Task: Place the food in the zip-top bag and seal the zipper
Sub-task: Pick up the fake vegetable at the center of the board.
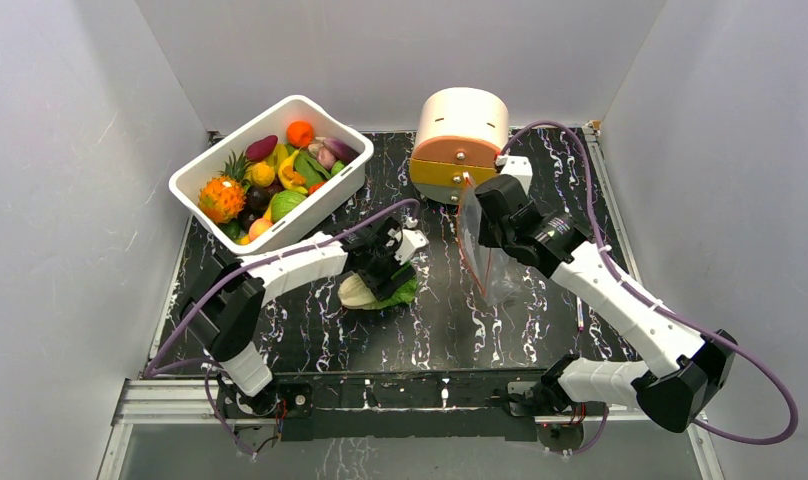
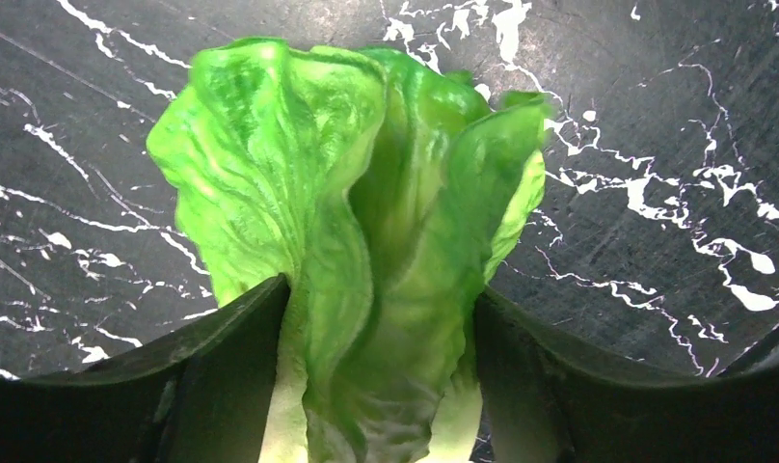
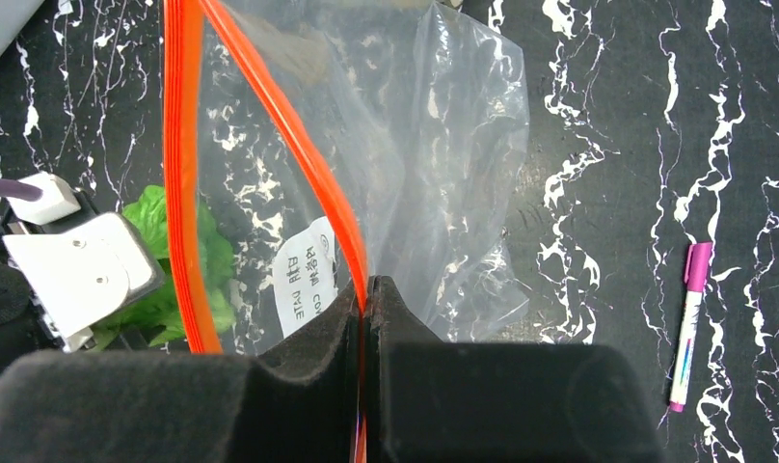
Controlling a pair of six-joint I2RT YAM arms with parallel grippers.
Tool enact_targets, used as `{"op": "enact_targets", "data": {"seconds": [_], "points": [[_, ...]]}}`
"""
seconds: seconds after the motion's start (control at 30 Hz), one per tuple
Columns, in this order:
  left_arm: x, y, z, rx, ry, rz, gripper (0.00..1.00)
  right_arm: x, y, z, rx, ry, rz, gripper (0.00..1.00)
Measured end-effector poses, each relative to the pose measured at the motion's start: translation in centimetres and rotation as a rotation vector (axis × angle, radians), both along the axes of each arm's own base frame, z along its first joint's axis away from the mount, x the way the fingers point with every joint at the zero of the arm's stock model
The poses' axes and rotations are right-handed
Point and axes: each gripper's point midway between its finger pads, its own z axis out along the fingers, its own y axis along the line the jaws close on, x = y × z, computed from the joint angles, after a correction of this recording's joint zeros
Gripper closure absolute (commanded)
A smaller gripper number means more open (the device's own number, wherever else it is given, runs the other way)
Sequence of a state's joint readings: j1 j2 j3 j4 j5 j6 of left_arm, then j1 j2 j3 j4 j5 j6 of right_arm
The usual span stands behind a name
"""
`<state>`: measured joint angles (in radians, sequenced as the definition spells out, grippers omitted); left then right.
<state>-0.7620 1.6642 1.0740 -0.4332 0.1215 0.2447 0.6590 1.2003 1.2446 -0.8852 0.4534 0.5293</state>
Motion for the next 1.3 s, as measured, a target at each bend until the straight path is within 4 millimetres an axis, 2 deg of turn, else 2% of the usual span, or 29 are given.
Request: {"op": "enact_targets", "data": {"seconds": [0.07, 0.13, 0.3, 0.47, 0.77, 0.93, 1.07, 1.17, 1.3], "points": [[0.1, 0.0, 0.3, -0.001, -0.011, 0.016, 0.50, -0.1, 0.0, -0.1, 0.004, -0.003, 0.001, 1.00], [0.2, 0.0, 1.0, -0.015, -0.024, 0.038, 0.54, -0.3, 0.0, -0.8, 0.003, 0.009, 0.006, 1.00], [0.0, -0.2, 3.5, -0.092, -0.064, 0.107, 0.60, -0.8, 0.7, -2.2, 0.021, 0.052, 0.040, 1.00], [0.0, -0.5, 7.3, -0.215, -0.120, 0.201, 0.61, -1.0, 2.6, -2.0, 0.108, 0.069, 0.083, 1.00], [0.3, -1.2, 18.3, -0.571, -0.276, 0.357, 0.61, -1.4, 6.0, -1.7, 0.292, 0.101, 0.136, 1.00], [-0.2, -1.1, 26.5, -0.875, -0.364, 0.424, 0.66, -1.8, 7.9, -1.9, 0.403, 0.130, 0.160, 1.00], [-0.7, -1.3, 31.9, -1.110, -0.396, 0.450, 0.66, -1.8, 9.5, -1.2, 0.511, 0.139, 0.164, 1.00], [-0.5, -1.9, 33.6, -1.230, -0.383, 0.470, 0.66, -1.6, 10.9, -0.3, 0.610, 0.136, 0.163, 1.00], [0.2, -3.0, 33.2, -1.315, -0.343, 0.498, 0.71, -1.5, 12.7, 0.7, 0.742, 0.139, 0.178, 1.00]]}}
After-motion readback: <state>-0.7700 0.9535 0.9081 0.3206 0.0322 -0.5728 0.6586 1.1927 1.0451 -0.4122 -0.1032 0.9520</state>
